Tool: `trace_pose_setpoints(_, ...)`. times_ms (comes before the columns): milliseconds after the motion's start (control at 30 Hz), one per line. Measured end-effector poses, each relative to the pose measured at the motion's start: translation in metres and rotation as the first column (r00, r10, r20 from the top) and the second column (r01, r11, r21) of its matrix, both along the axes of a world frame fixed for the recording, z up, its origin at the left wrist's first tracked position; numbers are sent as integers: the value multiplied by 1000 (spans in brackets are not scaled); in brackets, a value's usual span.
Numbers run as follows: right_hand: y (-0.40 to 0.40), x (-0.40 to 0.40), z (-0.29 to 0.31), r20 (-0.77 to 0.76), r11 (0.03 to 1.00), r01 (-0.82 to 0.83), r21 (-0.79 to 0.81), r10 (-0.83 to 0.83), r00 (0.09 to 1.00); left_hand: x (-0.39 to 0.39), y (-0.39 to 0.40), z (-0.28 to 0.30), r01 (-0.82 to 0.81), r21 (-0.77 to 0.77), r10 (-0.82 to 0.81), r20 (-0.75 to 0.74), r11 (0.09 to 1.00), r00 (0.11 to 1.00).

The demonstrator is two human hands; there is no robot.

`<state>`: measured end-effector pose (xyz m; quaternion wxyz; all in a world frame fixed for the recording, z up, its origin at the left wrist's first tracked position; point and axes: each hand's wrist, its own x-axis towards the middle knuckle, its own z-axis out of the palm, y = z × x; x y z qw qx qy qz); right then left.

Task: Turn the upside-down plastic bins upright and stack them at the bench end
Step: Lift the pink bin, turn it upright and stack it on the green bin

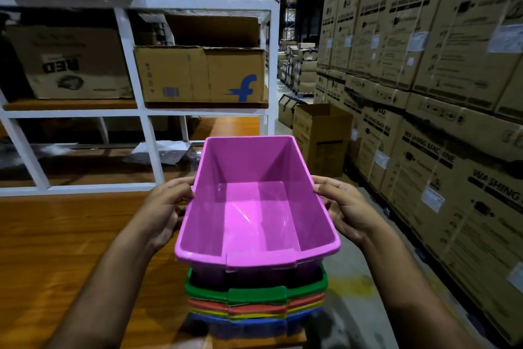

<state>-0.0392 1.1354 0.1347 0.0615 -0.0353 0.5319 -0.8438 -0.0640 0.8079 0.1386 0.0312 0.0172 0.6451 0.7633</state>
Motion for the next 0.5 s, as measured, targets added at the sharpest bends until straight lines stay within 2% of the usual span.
trace_pose_setpoints(133, -1, -2, -4, 24, 998, 34, 59, -35, 999, -2, -1, -10, -18, -14, 19, 42, 1000, 999)
trace_pose_setpoints(400, 2, -1, -28, 125, 953, 25, 301, -66, 990, -4, -1, -39, 27, -139, -6, 150, 990, 989)
trace_pose_setpoints(500, 1, 2, -31, 155, 943, 19, 332, -75, 985, -2, 3, -44, 9, -170, 19, 159, 985, 987)
